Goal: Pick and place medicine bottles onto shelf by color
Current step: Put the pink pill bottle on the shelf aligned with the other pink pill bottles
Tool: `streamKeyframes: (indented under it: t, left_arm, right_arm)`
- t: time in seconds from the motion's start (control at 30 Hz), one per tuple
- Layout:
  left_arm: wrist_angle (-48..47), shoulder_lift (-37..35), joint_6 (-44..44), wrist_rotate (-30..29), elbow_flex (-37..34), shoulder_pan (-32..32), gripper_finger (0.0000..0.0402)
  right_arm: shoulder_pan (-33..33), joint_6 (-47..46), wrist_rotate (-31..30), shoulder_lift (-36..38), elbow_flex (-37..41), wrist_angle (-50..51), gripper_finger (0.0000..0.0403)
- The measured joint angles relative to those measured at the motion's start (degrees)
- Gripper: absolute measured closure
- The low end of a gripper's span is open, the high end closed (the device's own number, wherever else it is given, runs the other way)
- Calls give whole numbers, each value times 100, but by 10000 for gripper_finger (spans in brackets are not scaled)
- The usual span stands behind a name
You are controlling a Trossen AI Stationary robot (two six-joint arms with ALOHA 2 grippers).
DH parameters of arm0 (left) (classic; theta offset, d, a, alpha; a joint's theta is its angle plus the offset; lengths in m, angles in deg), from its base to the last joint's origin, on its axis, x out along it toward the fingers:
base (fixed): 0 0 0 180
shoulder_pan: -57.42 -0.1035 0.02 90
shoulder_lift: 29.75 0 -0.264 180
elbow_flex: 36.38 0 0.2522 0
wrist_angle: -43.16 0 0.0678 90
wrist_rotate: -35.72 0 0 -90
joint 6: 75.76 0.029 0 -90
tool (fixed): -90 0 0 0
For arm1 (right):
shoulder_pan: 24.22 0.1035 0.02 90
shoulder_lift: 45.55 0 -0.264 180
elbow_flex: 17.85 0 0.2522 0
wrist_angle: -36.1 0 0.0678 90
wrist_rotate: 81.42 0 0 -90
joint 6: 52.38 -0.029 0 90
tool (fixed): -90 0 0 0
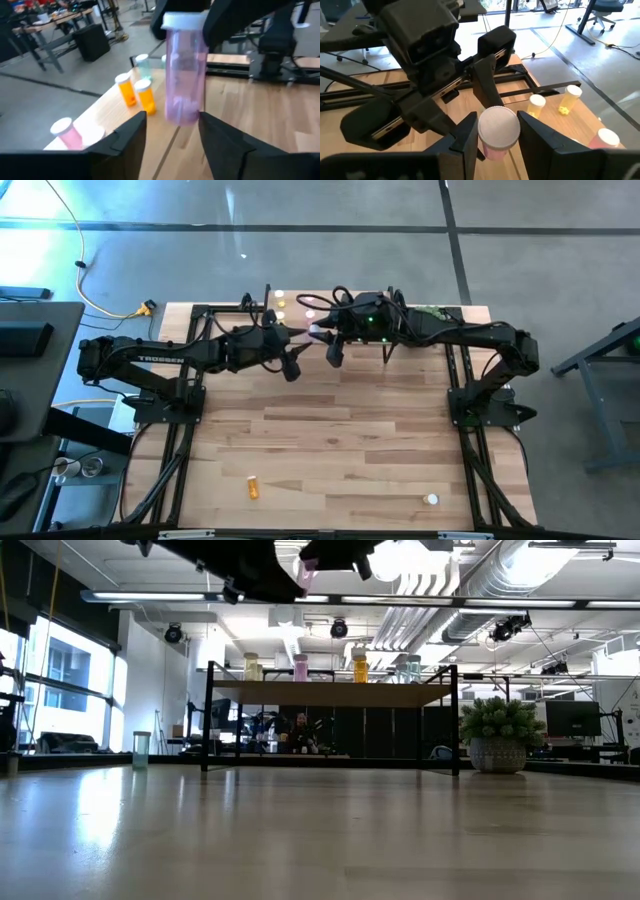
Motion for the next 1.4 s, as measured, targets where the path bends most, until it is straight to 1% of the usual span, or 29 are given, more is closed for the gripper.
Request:
streamKeyframes:
  t: [0.13,0.23,0.5,0.73,1.07,1.4]
  left_arm:
    - [-229,-5,-51,-330,-1,1,200]
    - [-474,-86,-57,-508,-1,1,188]
    - [-940,-467,-208,-588,-1,-1,190]
    - [-1272,-810,-285,-585,-1,0,190]
    - [-1328,-820,-309,-564,1,0,190]
    - [-1377,-820,-352,-563,1,1,190]
  right_arm:
    - [-135,2,4,0,0,0,295]
    - [-263,0,0,-26,0,-2,295]
    - [-498,-17,0,-362,0,33,295]
    - [-540,-14,0,-658,0,-1,295]
    - [-566,-7,15,-1093,0,-36,295]
    - [-593,33,22,-1217,0,-99,295]
